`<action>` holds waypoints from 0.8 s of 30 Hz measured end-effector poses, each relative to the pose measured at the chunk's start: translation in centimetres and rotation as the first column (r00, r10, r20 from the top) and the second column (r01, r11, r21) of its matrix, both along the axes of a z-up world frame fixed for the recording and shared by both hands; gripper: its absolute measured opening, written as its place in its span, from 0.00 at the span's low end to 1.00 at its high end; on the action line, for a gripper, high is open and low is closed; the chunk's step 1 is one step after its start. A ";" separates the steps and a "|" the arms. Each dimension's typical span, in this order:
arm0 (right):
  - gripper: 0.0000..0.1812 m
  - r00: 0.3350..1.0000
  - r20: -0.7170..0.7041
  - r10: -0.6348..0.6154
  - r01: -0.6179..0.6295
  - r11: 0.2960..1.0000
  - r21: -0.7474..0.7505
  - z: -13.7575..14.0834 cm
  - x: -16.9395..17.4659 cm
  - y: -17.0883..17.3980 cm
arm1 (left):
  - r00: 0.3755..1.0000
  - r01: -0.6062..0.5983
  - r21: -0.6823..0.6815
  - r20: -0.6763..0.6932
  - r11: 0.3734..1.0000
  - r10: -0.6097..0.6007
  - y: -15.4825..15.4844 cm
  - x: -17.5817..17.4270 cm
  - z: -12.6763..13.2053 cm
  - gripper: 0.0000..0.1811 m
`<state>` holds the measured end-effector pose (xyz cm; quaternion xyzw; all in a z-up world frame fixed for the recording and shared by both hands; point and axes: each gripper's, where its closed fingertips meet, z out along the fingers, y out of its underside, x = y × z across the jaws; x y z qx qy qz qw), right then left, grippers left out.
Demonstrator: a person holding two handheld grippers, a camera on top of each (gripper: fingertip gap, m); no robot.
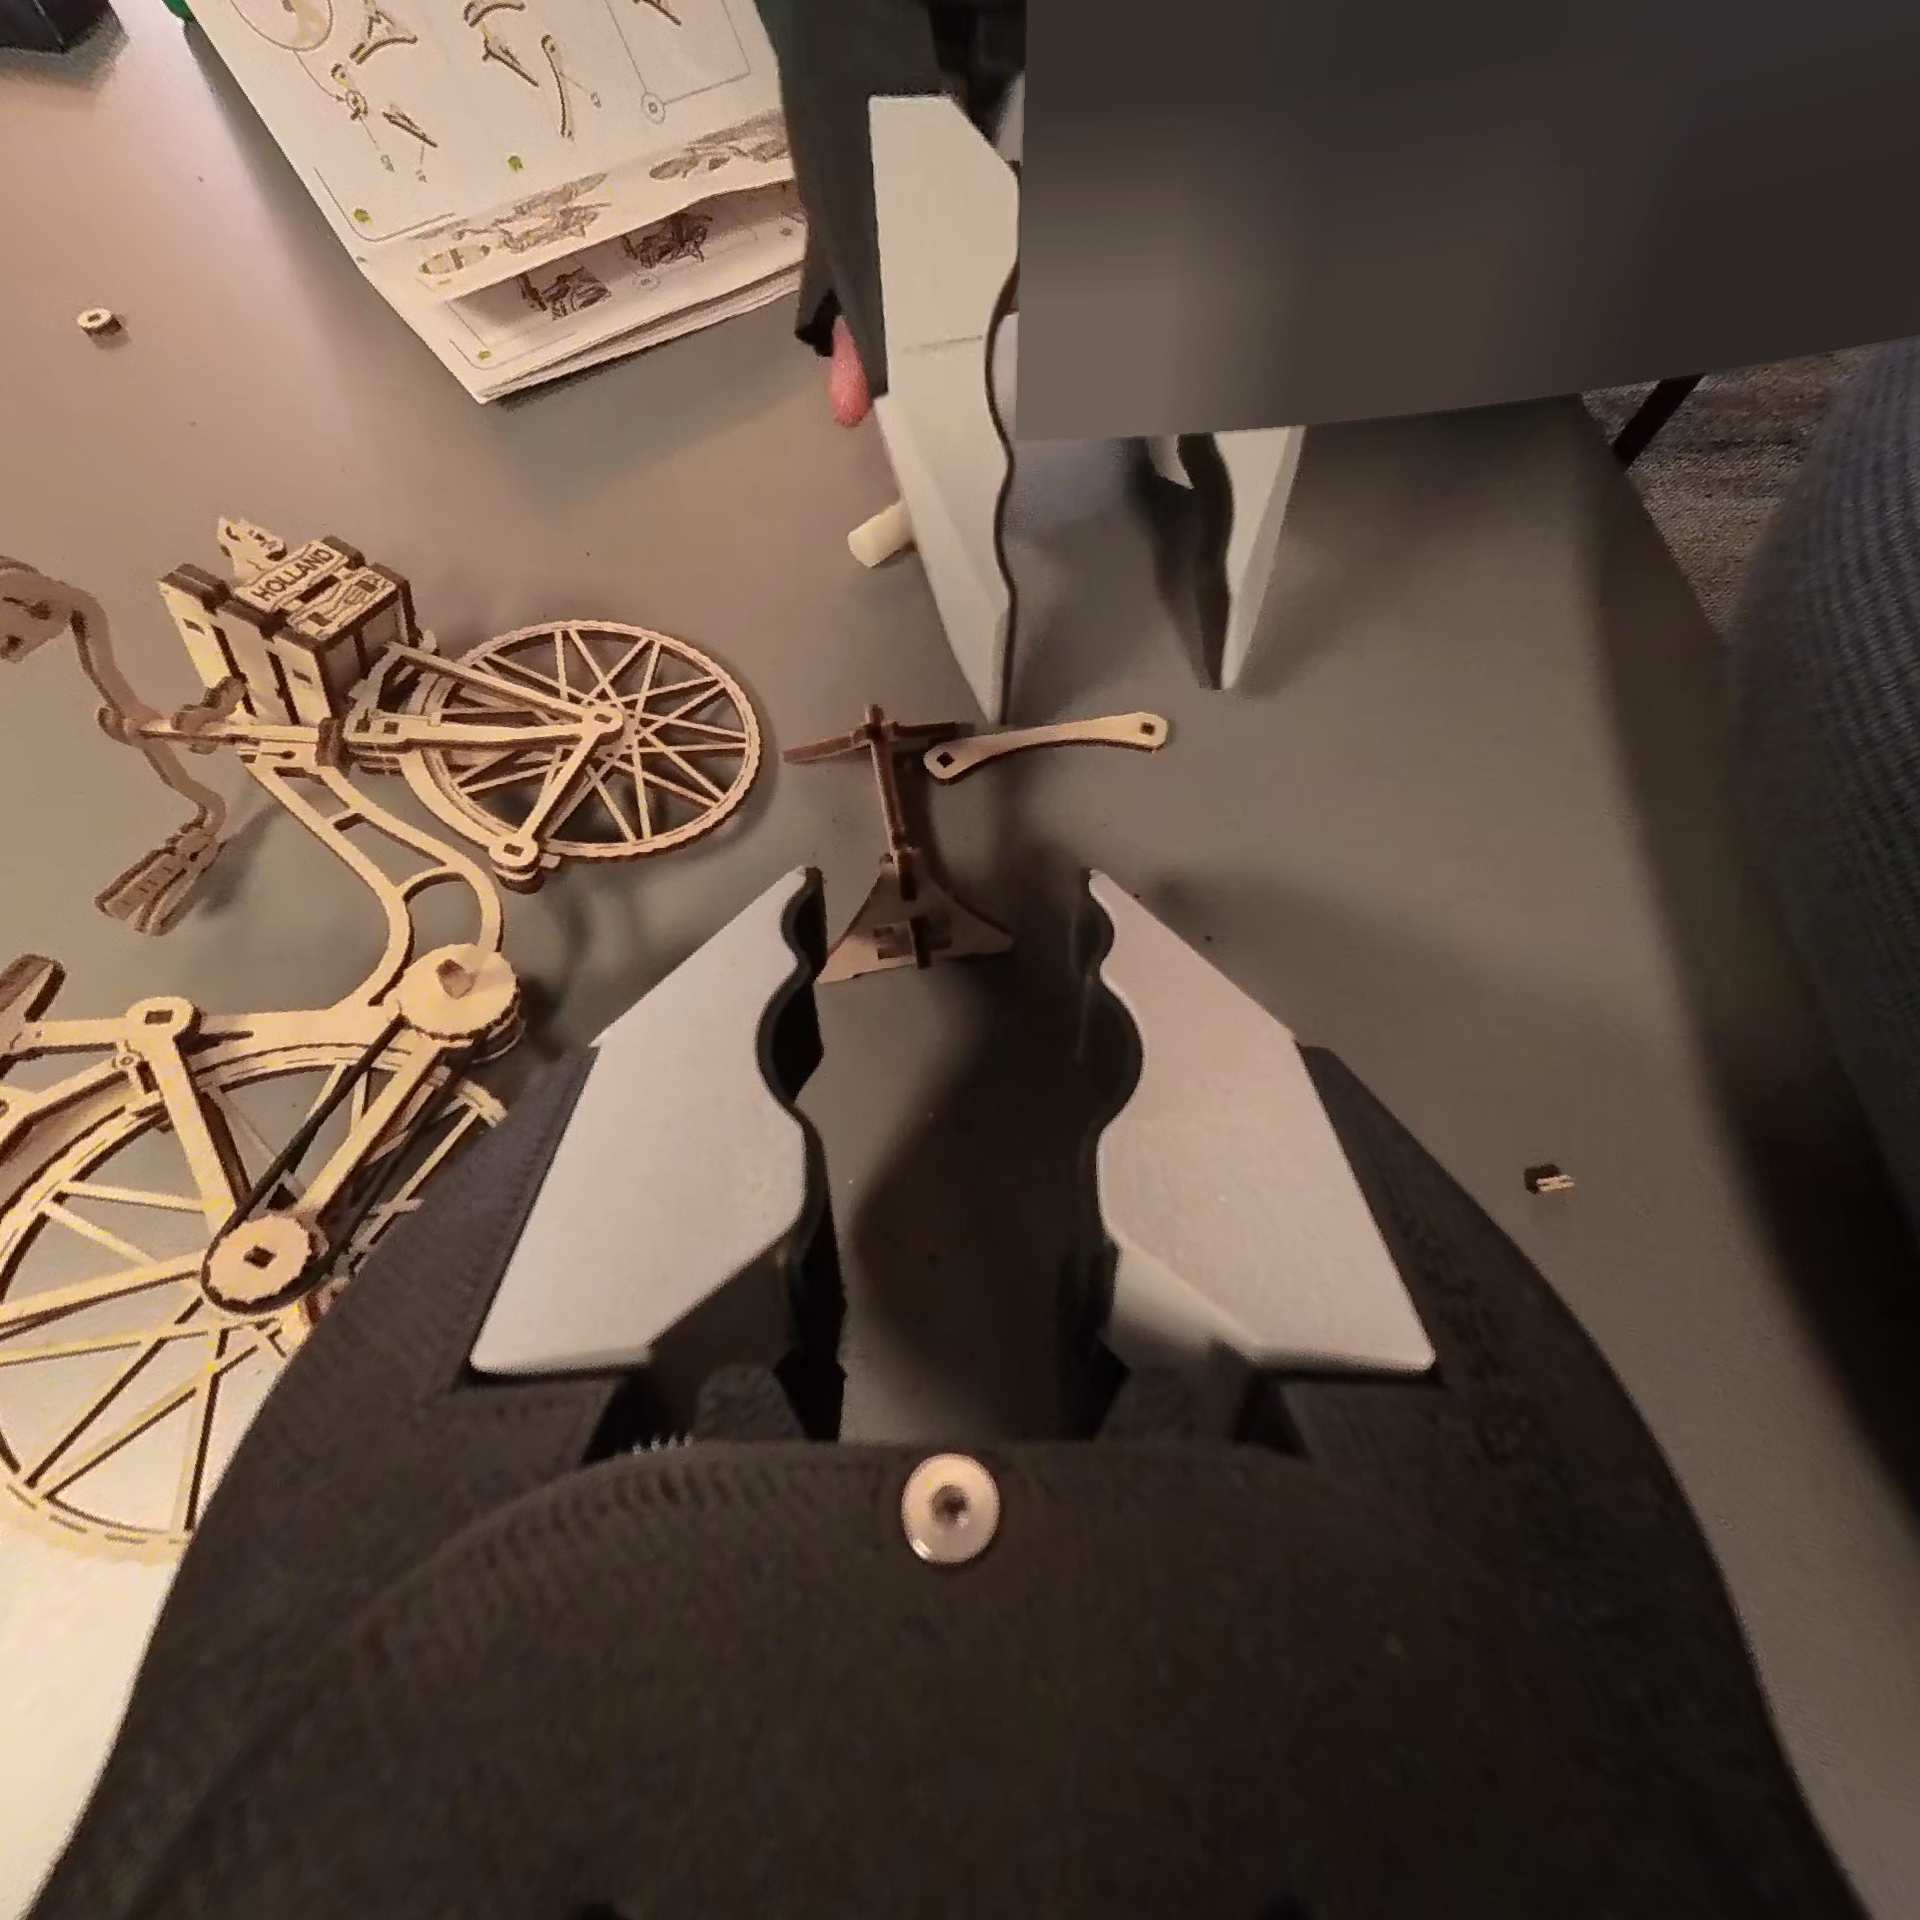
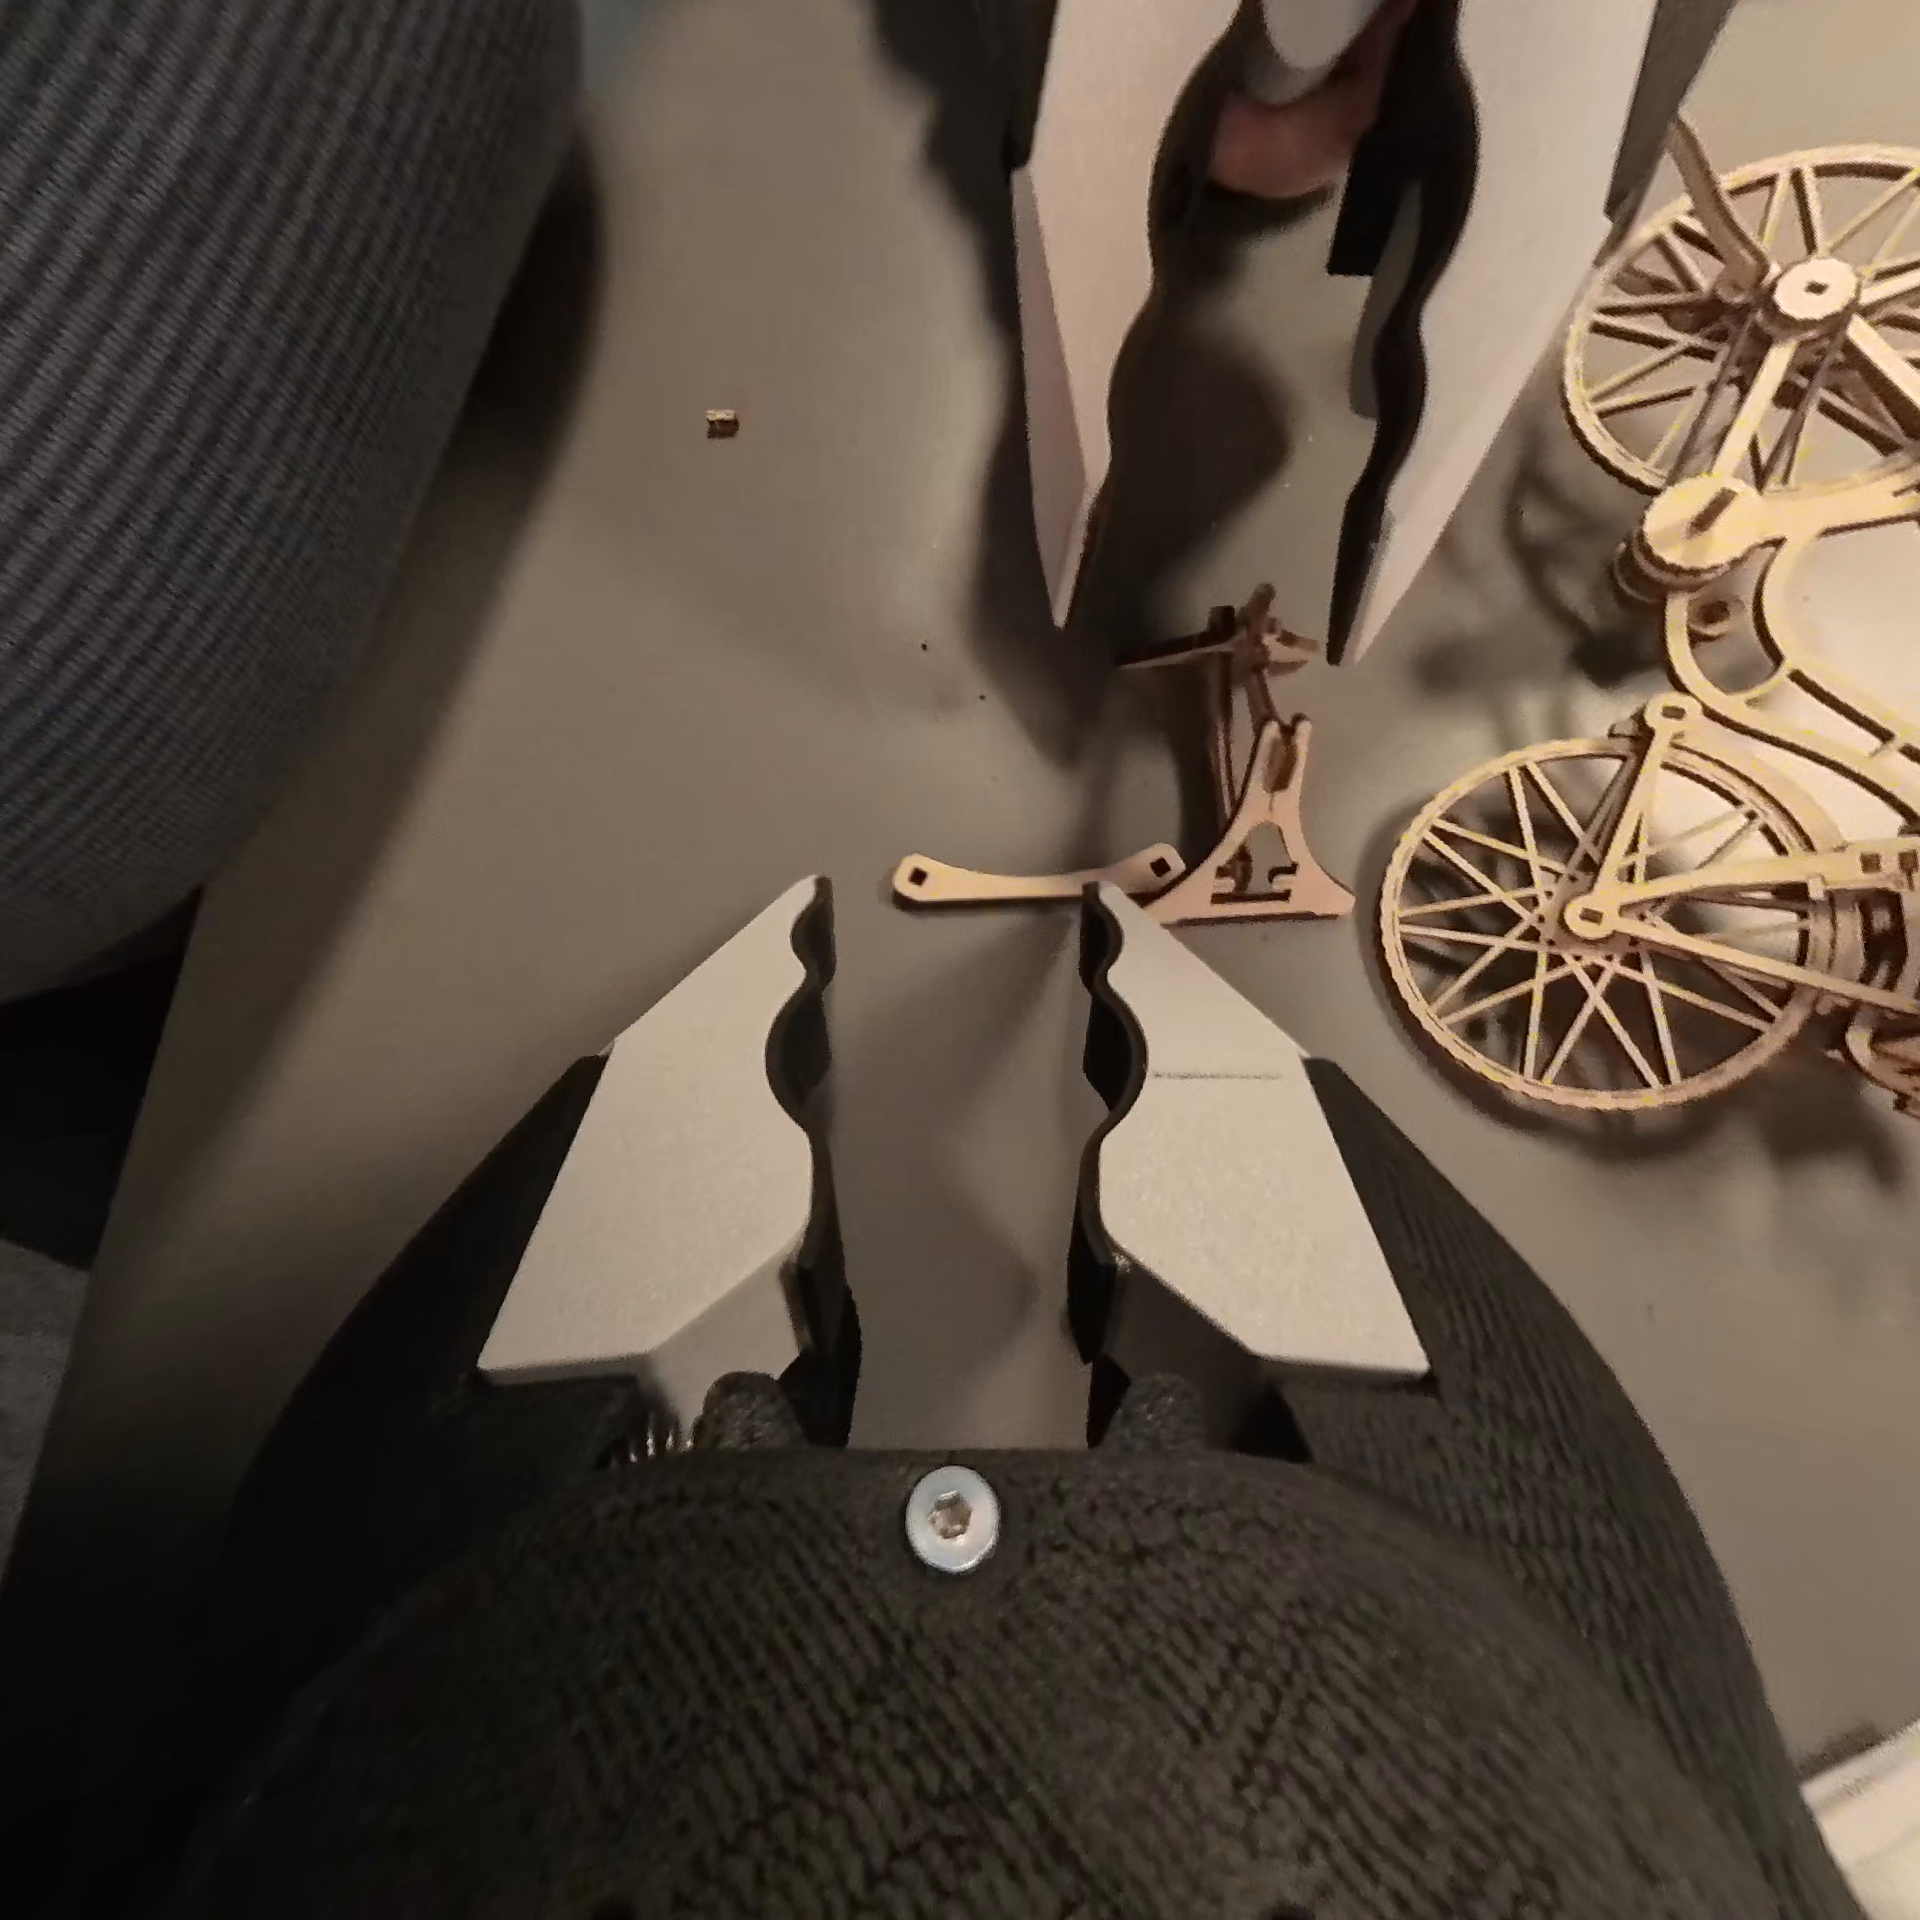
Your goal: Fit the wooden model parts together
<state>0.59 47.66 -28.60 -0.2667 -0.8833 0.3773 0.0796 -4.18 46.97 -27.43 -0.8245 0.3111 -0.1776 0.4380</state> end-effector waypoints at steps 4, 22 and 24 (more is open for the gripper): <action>0.27 0.998 0.047 0.031 -0.027 0.997 -0.069 -0.1 0.4 -1.2 | 1.000 0.002 -0.001 0.000 1.000 -0.002 0.0 0.0 0.0 0.26; 0.20 0.976 -0.180 -0.126 0.127 0.992 -0.010 0.3 -3.1 2.4 | 0.998 0.041 0.005 0.045 0.999 -0.042 -0.9 0.0 0.5 0.19; 0.24 0.972 -0.191 -0.134 0.128 0.991 -0.041 0.4 -3.3 2.3 | 0.996 0.038 0.040 0.076 0.998 -0.041 -1.2 -0.6 1.2 0.11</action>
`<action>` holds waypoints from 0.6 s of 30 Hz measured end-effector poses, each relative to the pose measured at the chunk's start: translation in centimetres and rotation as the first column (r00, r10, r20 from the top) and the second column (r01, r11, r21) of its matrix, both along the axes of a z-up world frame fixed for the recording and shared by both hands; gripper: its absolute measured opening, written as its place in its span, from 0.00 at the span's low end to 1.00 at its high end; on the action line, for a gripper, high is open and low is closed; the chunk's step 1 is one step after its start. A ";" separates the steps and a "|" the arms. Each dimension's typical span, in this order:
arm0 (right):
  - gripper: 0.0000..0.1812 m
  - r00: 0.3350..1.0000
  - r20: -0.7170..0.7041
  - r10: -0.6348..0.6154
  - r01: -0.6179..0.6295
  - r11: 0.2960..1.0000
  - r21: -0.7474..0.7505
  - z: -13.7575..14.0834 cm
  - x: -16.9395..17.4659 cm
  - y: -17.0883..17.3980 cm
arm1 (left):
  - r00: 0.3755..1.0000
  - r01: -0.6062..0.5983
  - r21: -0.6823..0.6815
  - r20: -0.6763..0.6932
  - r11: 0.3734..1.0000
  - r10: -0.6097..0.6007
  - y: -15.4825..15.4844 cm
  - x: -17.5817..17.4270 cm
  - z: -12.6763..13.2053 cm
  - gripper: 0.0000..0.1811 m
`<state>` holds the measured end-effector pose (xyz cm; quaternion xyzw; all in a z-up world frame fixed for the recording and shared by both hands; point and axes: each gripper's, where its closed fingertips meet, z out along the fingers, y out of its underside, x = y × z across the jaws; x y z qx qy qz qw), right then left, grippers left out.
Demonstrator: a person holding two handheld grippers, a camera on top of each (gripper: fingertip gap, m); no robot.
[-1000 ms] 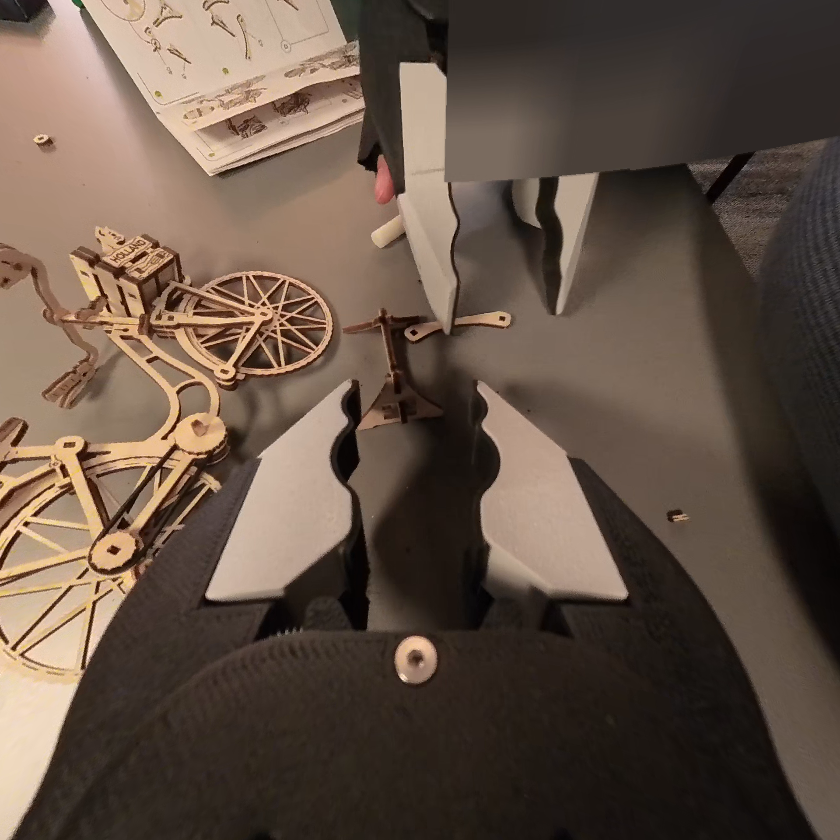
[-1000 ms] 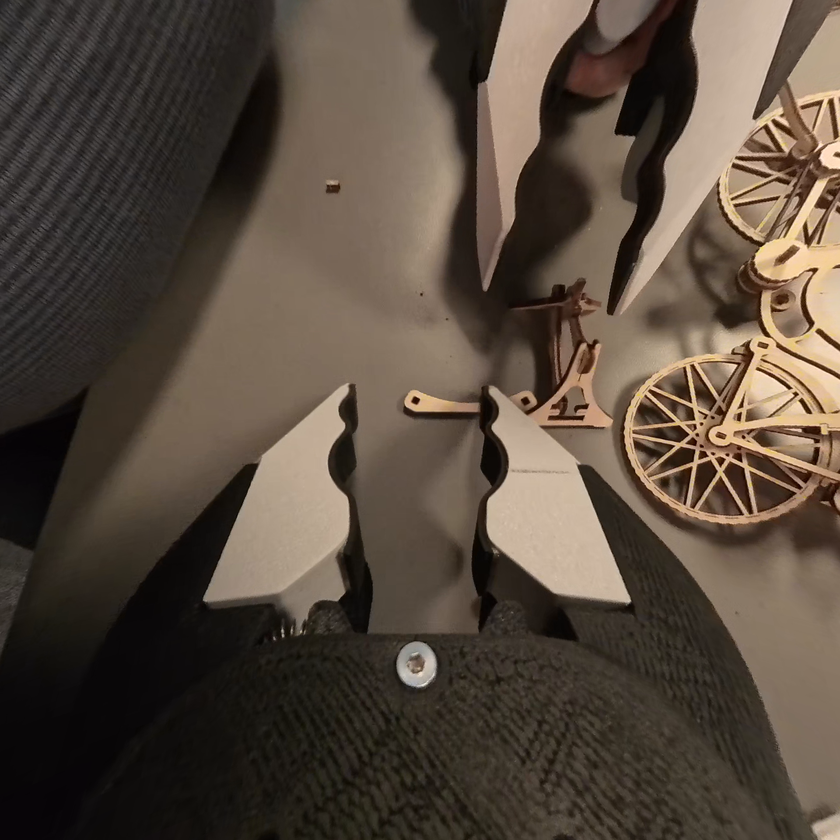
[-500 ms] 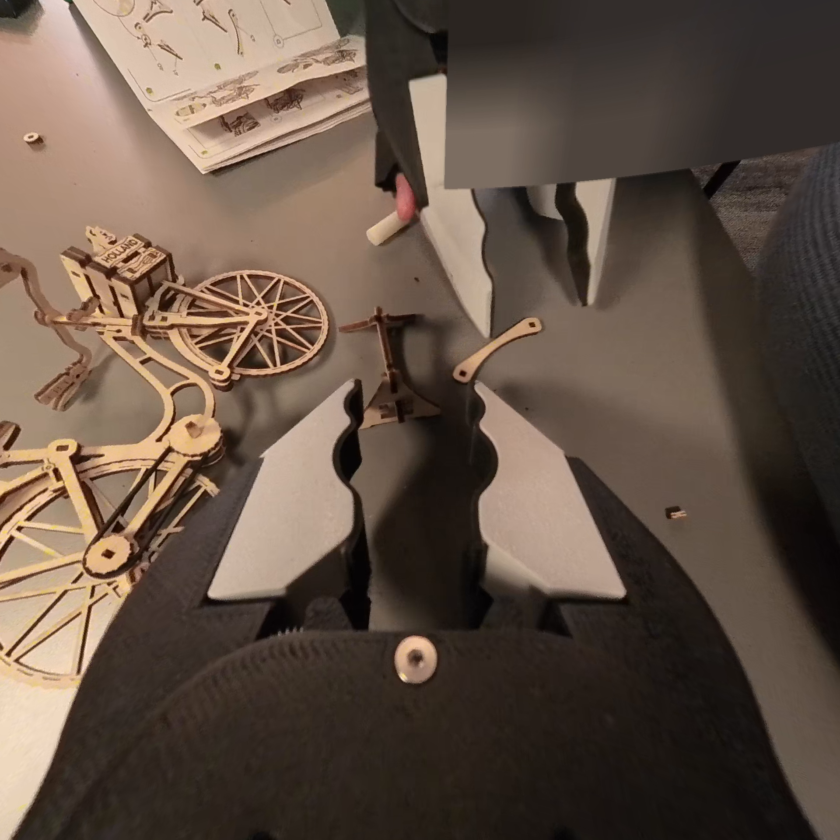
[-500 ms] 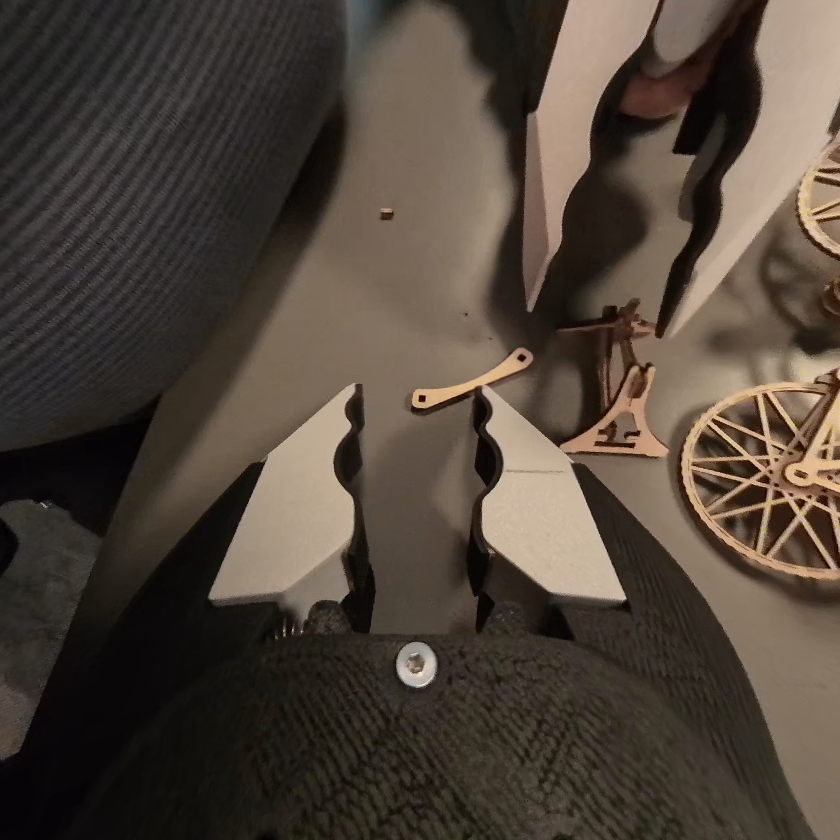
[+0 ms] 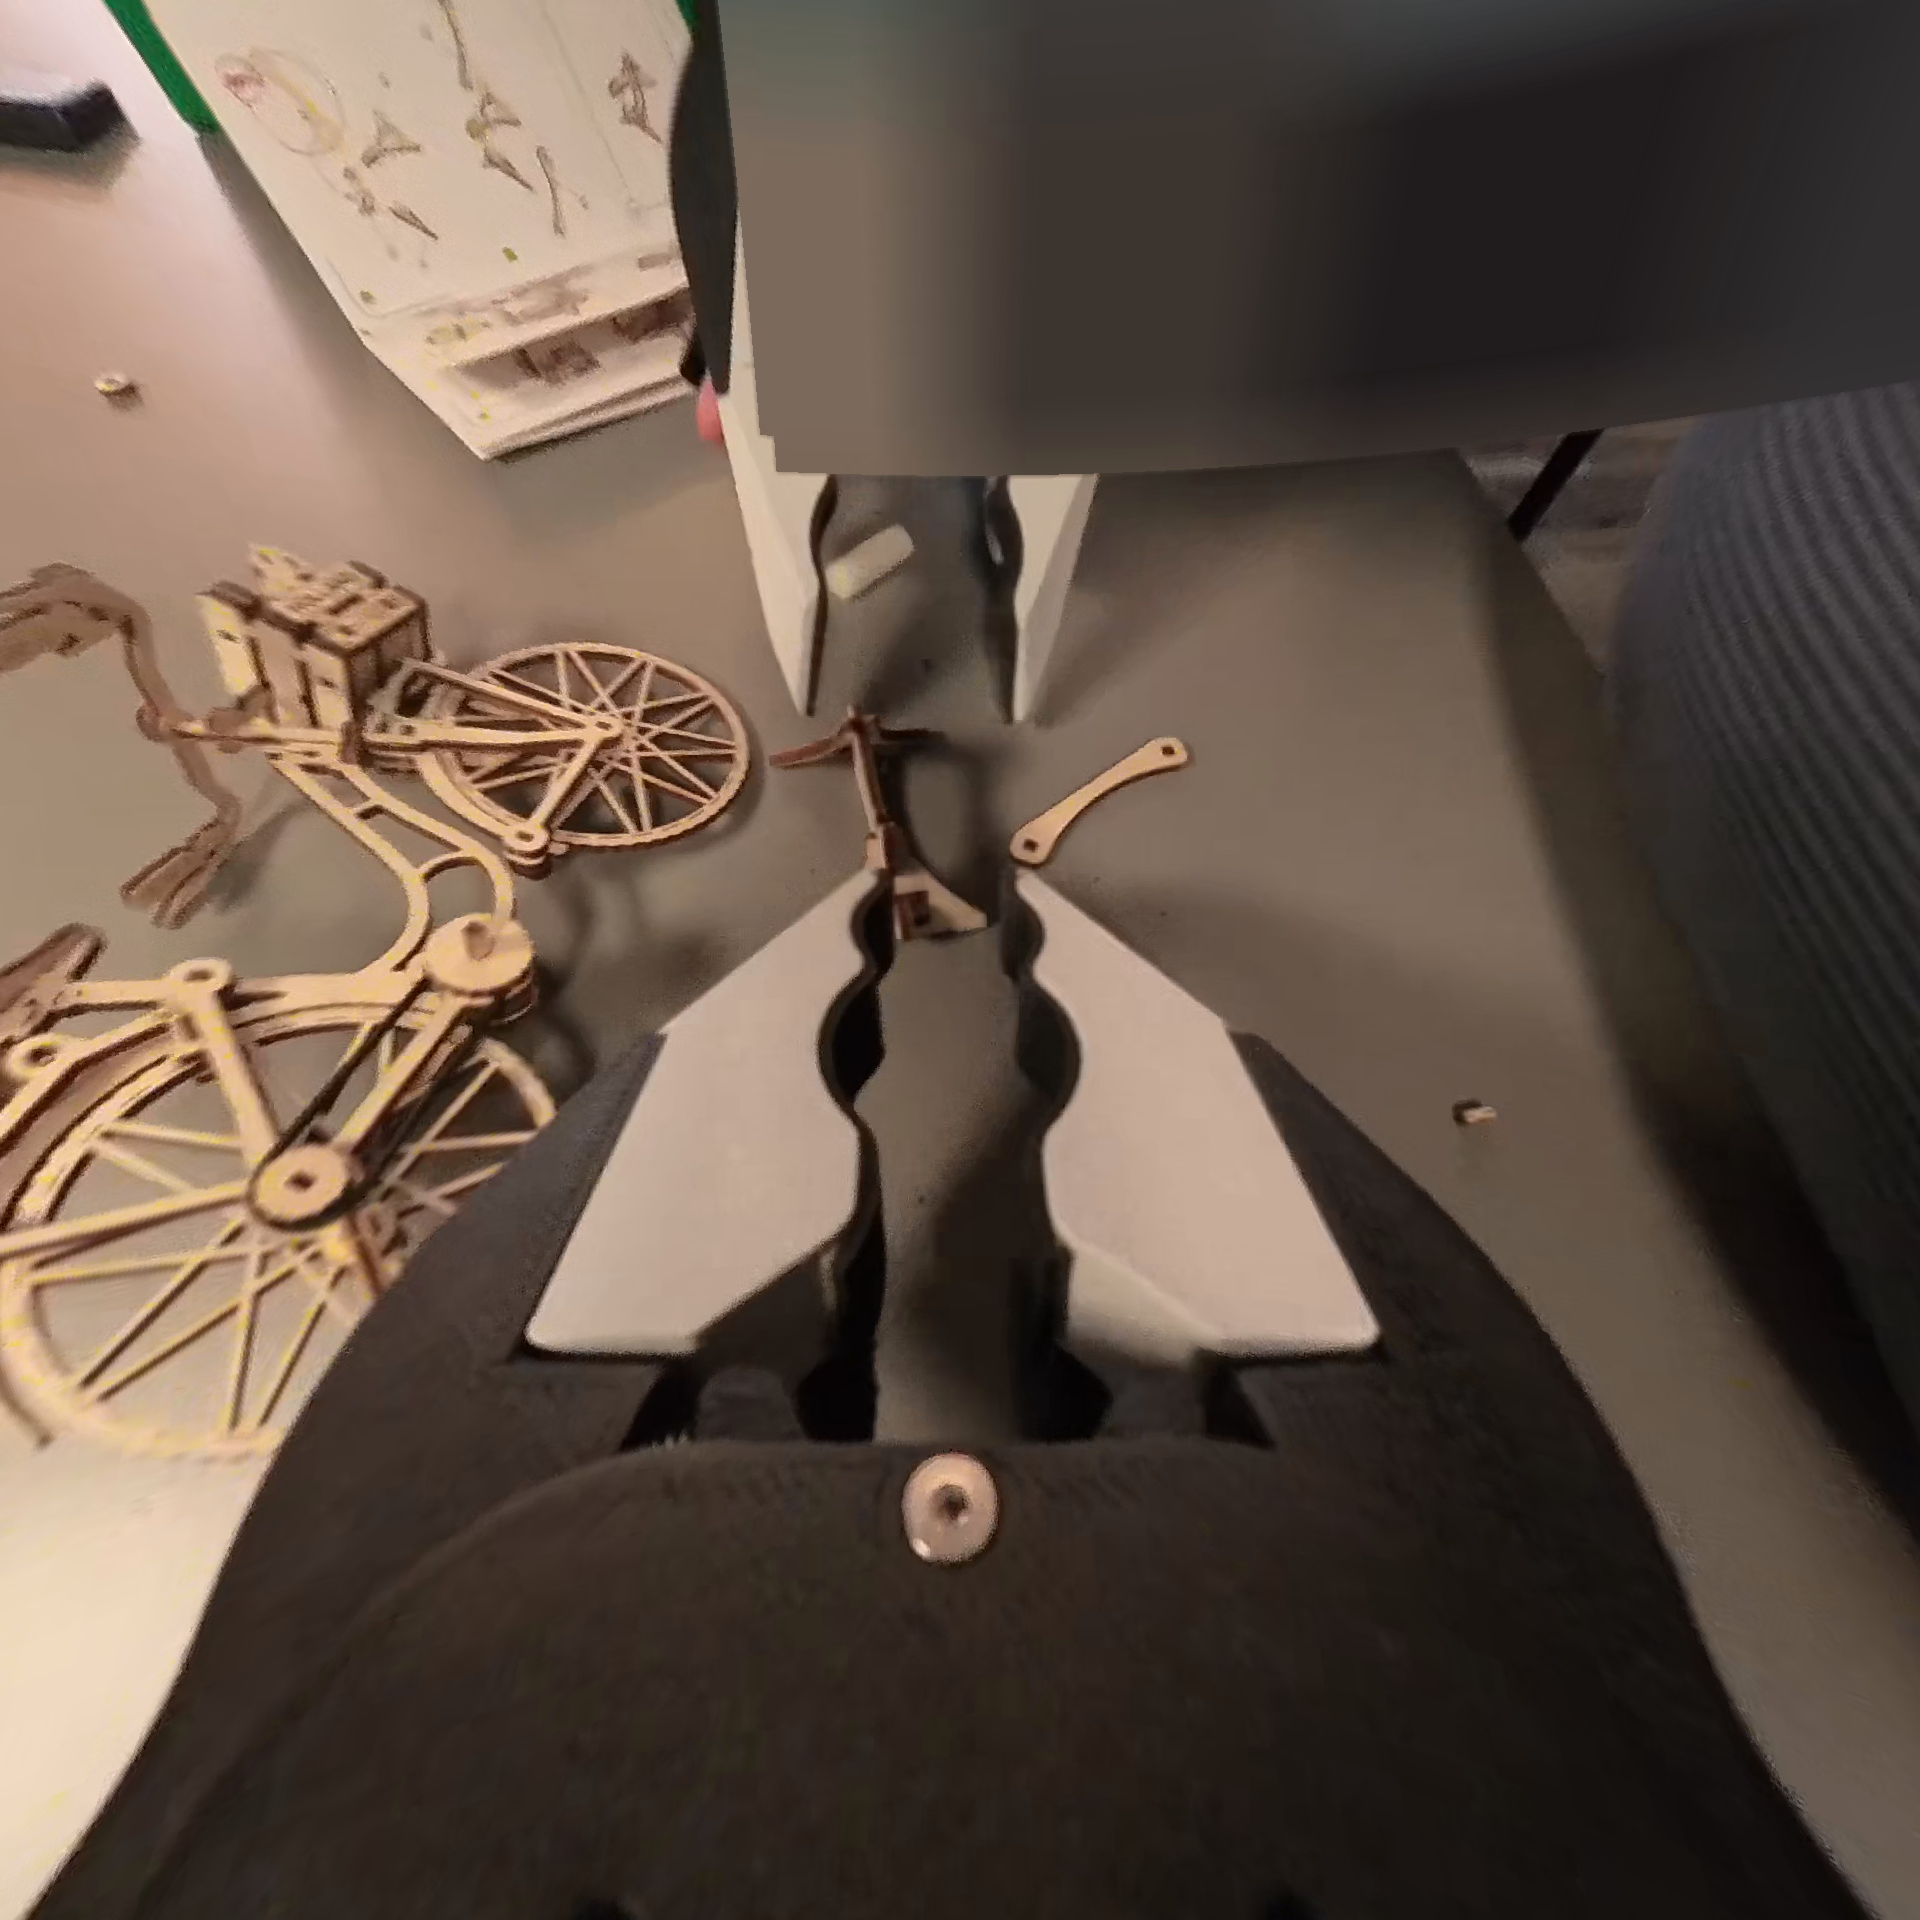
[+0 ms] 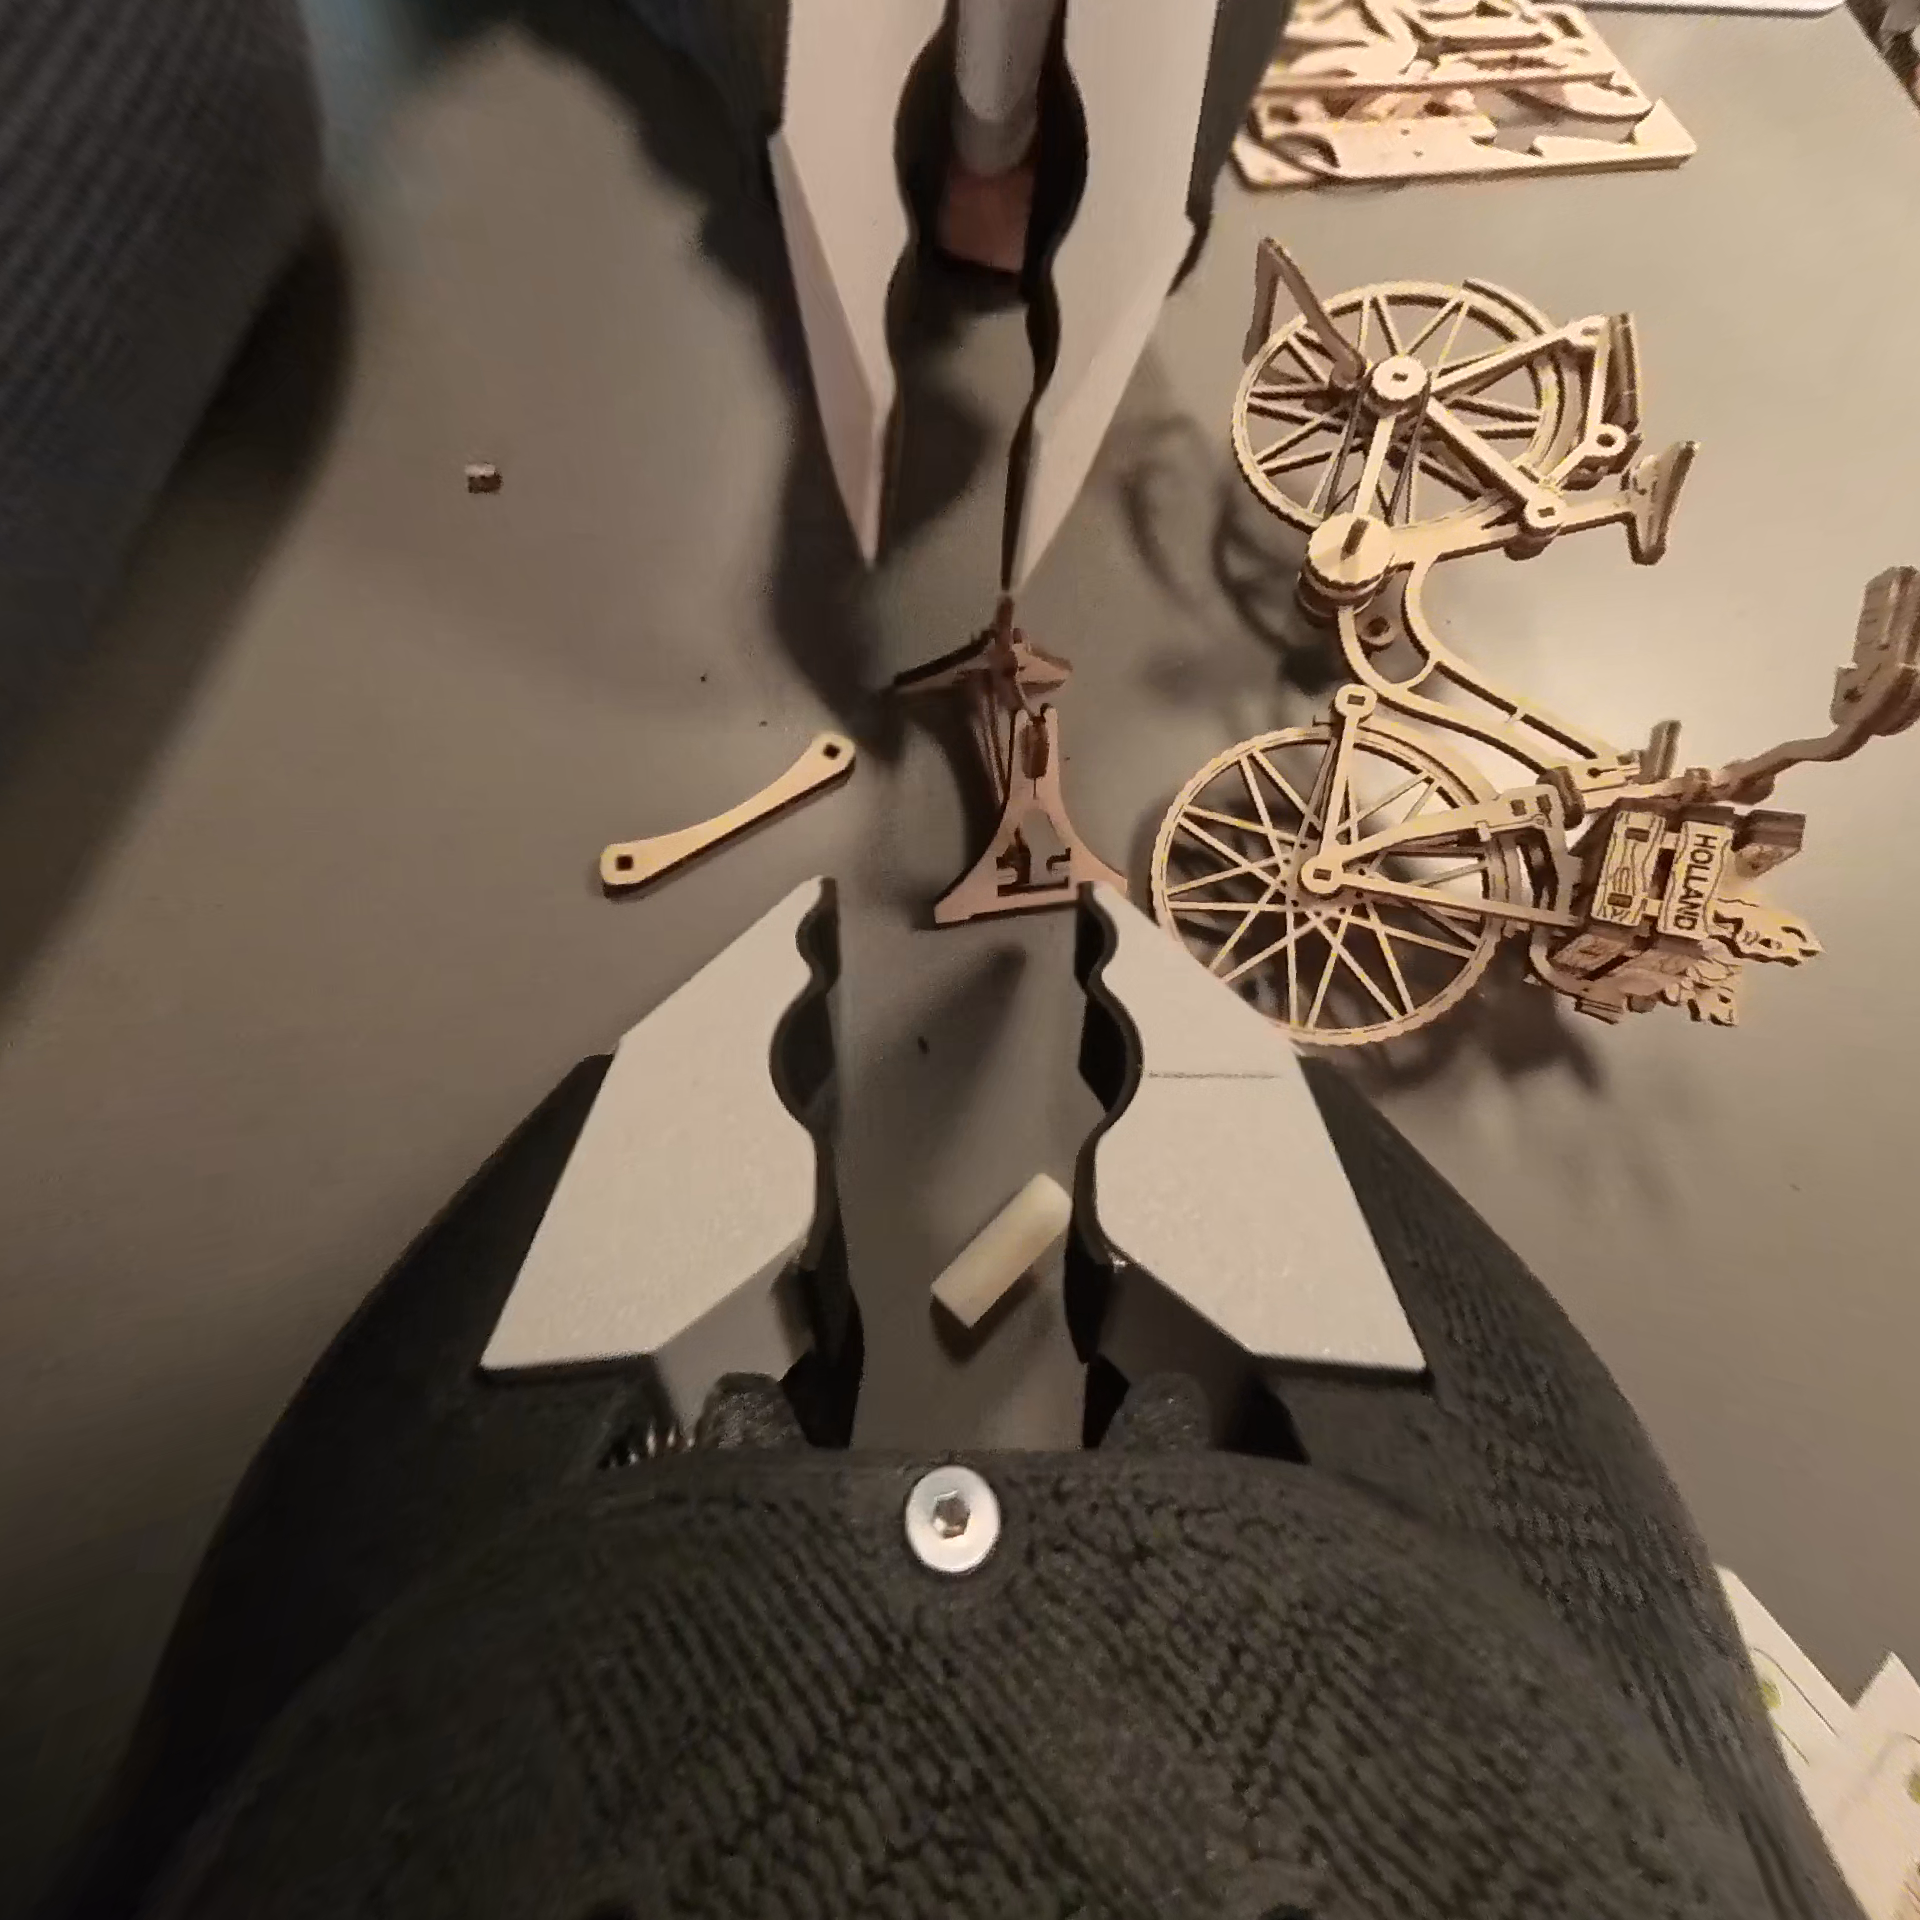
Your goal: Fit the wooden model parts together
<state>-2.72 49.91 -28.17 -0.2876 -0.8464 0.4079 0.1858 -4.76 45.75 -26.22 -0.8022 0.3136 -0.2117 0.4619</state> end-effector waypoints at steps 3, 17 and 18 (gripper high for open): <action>0.29 1.000 0.002 0.000 0.000 1.000 -0.016 0.1 -0.1 0.0 | 0.999 -0.013 0.025 0.038 1.000 0.012 -0.1 -0.8 0.7 0.03; 0.28 1.000 0.006 0.028 -0.028 1.000 0.004 -0.2 -1.1 -0.3 | 0.993 -0.044 -0.122 -0.112 0.992 0.030 0.4 -0.8 -2.5 0.06; 0.28 1.000 0.004 0.024 -0.024 1.000 -0.002 -0.1 -1.1 -0.3 | 0.993 -0.045 -0.117 -0.110 0.992 0.032 0.4 -0.8 -2.4 0.05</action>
